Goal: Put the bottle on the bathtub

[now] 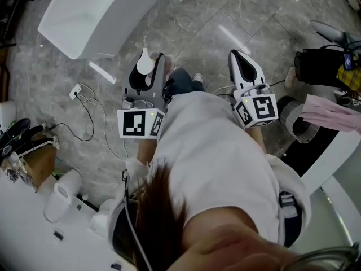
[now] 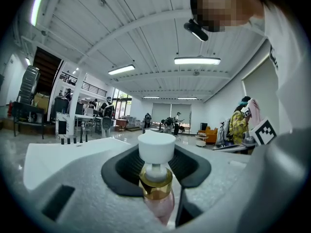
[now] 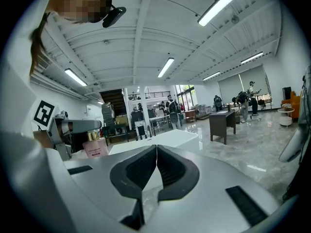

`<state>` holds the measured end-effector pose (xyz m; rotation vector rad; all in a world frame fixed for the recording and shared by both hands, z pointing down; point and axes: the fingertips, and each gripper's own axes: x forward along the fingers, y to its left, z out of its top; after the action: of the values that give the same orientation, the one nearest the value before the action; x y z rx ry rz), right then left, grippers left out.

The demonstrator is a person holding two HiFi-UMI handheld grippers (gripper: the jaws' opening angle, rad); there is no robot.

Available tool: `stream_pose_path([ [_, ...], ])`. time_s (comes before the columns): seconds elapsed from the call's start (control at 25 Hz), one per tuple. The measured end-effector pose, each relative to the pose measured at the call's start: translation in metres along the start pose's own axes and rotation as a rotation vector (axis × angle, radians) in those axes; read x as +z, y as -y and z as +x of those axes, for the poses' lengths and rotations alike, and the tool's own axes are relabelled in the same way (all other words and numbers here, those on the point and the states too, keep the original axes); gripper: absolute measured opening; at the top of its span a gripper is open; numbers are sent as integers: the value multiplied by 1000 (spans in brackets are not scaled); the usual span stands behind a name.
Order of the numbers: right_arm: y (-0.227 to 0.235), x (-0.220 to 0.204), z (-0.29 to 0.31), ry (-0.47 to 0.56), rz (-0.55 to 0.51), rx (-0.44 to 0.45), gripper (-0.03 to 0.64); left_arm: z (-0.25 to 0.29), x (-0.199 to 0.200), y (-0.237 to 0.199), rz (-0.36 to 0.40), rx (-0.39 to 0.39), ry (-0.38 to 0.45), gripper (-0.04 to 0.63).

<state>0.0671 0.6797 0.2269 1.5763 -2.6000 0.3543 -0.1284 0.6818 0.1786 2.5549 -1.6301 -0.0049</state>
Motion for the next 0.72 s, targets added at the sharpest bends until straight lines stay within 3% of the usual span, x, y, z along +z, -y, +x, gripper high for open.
stream_pose_path([
  [0.36, 11, -7, 27, -57, 29, -39, 12, 29, 0, -29, -7, -9, -36, 161],
  [0.72, 24, 24, 95, -26, 39, -126, 12, 87, 24, -84, 17, -74, -23, 161],
])
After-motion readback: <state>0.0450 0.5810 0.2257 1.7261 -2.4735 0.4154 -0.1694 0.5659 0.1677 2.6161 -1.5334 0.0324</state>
